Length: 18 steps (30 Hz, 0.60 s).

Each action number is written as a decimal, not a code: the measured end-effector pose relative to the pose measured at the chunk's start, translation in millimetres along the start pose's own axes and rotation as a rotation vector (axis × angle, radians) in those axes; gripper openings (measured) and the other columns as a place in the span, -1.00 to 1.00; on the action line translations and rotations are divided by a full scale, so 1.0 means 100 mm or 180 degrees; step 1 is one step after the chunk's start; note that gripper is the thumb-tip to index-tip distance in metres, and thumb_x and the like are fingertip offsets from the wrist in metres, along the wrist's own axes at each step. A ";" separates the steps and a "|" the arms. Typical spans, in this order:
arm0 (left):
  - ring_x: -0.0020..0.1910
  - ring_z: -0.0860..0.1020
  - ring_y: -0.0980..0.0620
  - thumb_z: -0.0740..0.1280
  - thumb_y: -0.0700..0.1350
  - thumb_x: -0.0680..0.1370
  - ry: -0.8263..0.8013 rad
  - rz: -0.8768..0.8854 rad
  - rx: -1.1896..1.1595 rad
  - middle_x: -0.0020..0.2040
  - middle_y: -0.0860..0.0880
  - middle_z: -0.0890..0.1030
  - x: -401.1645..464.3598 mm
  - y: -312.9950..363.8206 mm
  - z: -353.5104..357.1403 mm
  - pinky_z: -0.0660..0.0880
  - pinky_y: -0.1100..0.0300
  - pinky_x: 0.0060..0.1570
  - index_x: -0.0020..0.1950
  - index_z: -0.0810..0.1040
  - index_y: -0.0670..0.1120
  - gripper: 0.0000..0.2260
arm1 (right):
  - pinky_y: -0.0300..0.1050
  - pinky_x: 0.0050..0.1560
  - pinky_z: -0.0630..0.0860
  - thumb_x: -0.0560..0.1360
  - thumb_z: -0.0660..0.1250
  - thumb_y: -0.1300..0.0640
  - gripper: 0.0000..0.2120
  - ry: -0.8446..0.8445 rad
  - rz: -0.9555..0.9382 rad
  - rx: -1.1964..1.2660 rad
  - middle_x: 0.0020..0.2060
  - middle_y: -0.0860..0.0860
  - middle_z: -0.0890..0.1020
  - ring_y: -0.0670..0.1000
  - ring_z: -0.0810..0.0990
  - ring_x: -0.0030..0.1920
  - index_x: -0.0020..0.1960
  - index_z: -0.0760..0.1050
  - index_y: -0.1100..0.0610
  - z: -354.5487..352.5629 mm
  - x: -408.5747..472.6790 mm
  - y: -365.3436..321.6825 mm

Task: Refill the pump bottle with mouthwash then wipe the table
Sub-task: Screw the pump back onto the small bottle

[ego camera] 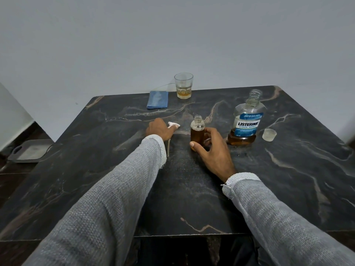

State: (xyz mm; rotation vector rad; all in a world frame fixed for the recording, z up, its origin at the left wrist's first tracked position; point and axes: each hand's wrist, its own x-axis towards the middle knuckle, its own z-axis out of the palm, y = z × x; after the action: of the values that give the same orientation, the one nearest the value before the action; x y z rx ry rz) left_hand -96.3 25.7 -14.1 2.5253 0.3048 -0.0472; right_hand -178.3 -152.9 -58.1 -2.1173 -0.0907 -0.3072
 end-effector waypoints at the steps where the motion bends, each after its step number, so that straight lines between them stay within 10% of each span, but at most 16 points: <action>1: -0.02 0.60 -0.11 0.39 0.17 0.49 -0.0030 -0.0021 0.0037 0.01 -0.15 0.67 0.01 0.01 0.00 0.43 0.11 -0.16 0.07 0.64 -0.19 -0.57 | -0.34 -0.07 0.36 0.44 0.42 -0.15 -0.44 -0.0006 0.0001 0.0007 0.22 -0.06 0.49 -0.14 0.47 0.06 0.34 0.30 -0.04 0.00 0.00 0.00; 7: 0.09 0.61 -0.11 0.45 0.02 0.49 0.0069 0.0151 -0.0292 0.07 -0.13 0.69 -0.01 0.00 -0.10 0.50 0.13 0.10 0.07 0.69 -0.19 -0.69 | -0.30 -0.06 0.41 0.44 0.43 -0.14 -0.50 0.0106 -0.0146 0.0041 0.13 -0.07 0.52 -0.18 0.50 0.00 0.29 0.35 -0.03 -0.01 -0.04 -0.02; 12: -0.23 0.61 0.07 0.44 -0.10 0.50 0.0179 0.0567 -0.2121 -0.09 -0.08 0.66 -0.20 0.17 -0.60 0.59 0.33 -0.28 0.09 0.62 -0.19 -0.77 | -0.33 -0.06 0.39 0.44 0.43 -0.14 -0.48 0.0087 -0.0129 0.0061 0.17 -0.05 0.51 -0.15 0.50 0.02 0.31 0.35 0.00 -0.02 -0.04 -0.03; 18: -0.06 0.66 0.08 0.42 -0.15 0.52 0.0353 0.1434 -0.3085 -0.01 -0.07 0.66 -0.50 0.66 -0.96 0.61 0.24 -0.09 0.13 0.57 -0.13 -0.80 | -0.25 0.01 0.42 0.45 0.42 -0.14 -0.46 0.0030 -0.0107 0.0042 0.21 -0.04 0.49 -0.12 0.50 0.06 0.33 0.33 -0.01 -0.02 -0.05 -0.04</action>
State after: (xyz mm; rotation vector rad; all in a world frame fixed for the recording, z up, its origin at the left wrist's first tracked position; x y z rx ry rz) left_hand -133.5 16.5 106.4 1.5766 -0.1823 0.3376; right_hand -184.4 -152.4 -55.3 -2.1027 -0.1225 -0.3355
